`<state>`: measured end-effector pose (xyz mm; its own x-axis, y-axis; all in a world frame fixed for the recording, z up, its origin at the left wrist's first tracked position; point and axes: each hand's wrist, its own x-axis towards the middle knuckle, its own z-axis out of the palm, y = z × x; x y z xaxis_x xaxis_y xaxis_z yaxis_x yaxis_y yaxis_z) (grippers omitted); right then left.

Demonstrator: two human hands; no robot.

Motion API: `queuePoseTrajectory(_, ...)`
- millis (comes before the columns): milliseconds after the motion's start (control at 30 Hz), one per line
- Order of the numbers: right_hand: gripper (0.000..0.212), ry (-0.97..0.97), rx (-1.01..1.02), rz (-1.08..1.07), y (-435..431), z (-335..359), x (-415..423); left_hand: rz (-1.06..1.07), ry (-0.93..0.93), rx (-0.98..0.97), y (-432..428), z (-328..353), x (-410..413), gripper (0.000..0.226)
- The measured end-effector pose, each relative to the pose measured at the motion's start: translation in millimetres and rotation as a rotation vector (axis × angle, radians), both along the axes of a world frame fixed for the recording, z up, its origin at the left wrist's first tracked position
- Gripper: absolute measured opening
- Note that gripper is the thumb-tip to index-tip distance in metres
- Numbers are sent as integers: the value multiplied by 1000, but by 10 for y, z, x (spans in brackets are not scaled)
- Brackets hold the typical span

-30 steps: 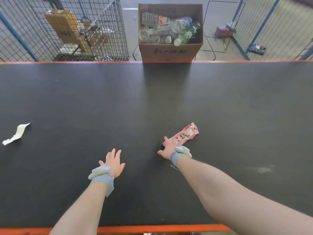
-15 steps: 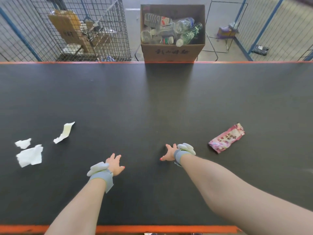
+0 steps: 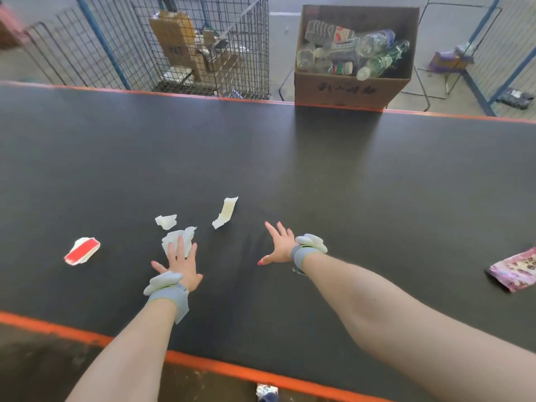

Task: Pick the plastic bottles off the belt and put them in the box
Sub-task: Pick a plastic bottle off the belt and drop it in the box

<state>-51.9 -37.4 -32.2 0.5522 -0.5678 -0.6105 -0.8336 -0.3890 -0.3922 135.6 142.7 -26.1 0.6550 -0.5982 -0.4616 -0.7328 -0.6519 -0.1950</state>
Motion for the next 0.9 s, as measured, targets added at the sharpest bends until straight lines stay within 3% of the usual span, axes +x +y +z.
queuePoseTrajectory(200, 116, -47, 5, 11, 81, -22, 283, 42, 52, -29, 171, -118, 81, 81)
queuePoseTrajectory(333, 121, 11, -9, 25, 180, -111, 267, 15, -60, -112, 242, -136, 108, 91)
queuePoseTrajectory(433, 129, 2, -31, -15, 240, -172, 284, 110, -70, -106, 330, -134, 144, 94)
queuePoseTrajectory(567, 131, -42, -18, -5, 261, -184, 342, 166, 146, -77, 391, -262, 247, 68)
queuePoseTrajectory(633, 128, -30, -13, 19, 261, -173, 316, 189, 215, -152, 330, -354, 189, 57)
queuePoseTrajectory(700, 125, 45, -48, 65, 256, -193, 274, 94, 219, -195, 232, -458, 105, 52)
queuePoseTrajectory(767, 123, 126, -75, 91, 232, -261, 238, 138, 408, -340, 184, -436, 17, 63)
queuePoseTrajectory(800, 121, 147, -92, 98, 226, -289, 219, 51, 442, -348, 135, -395, 16, 75)
queuePoseTrajectory(900, 107, 170, -177, 90, 197, -285, 163, -124, 370, -240, 21, -291, -39, 80)
